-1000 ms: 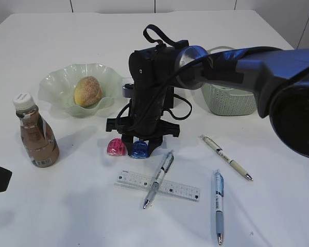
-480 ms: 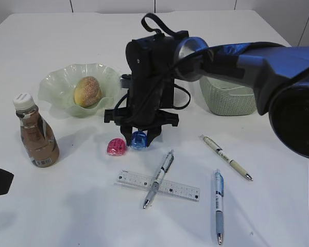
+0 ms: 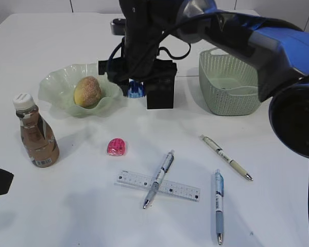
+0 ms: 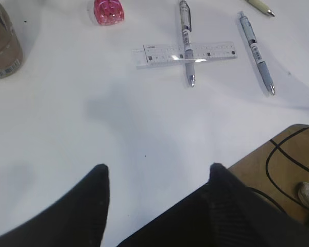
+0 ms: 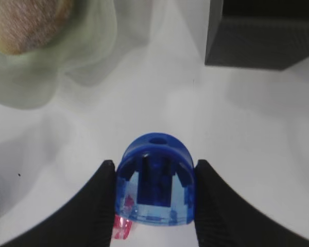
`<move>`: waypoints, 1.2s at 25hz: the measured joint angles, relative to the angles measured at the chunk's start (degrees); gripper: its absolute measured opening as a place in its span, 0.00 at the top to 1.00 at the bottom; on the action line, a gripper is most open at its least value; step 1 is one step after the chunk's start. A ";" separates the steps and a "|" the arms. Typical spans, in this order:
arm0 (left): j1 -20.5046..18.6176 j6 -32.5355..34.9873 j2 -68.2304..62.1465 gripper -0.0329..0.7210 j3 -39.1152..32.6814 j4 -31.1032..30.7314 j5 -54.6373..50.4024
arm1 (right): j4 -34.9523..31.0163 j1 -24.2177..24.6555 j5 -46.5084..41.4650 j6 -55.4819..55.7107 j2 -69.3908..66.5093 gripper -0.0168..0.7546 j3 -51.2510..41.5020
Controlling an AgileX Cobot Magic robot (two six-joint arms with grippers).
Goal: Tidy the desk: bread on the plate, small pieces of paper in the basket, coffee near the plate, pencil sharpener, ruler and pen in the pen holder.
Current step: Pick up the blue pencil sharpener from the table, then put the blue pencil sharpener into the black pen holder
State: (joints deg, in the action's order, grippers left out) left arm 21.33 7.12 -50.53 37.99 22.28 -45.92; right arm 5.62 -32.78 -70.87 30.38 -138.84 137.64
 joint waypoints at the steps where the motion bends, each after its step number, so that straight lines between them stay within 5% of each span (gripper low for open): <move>1: 0.00 0.00 0.00 0.39 0.00 0.00 0.00 | 1.00 0.00 -0.24 -0.75 0.00 0.55 2.19; 14: 0.00 0.00 0.00 0.41 0.00 0.00 0.00 | 13.85 0.11 -0.75 -2.68 0.00 0.55 11.56; 30: 0.00 0.00 0.00 0.43 0.00 0.00 -0.25 | 12.82 5.93 2.37 -2.88 -0.41 0.55 11.56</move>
State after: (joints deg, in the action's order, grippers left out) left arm 21.33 7.12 -50.53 37.99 22.28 -46.17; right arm 18.44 -26.85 -68.50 27.50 -139.26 149.20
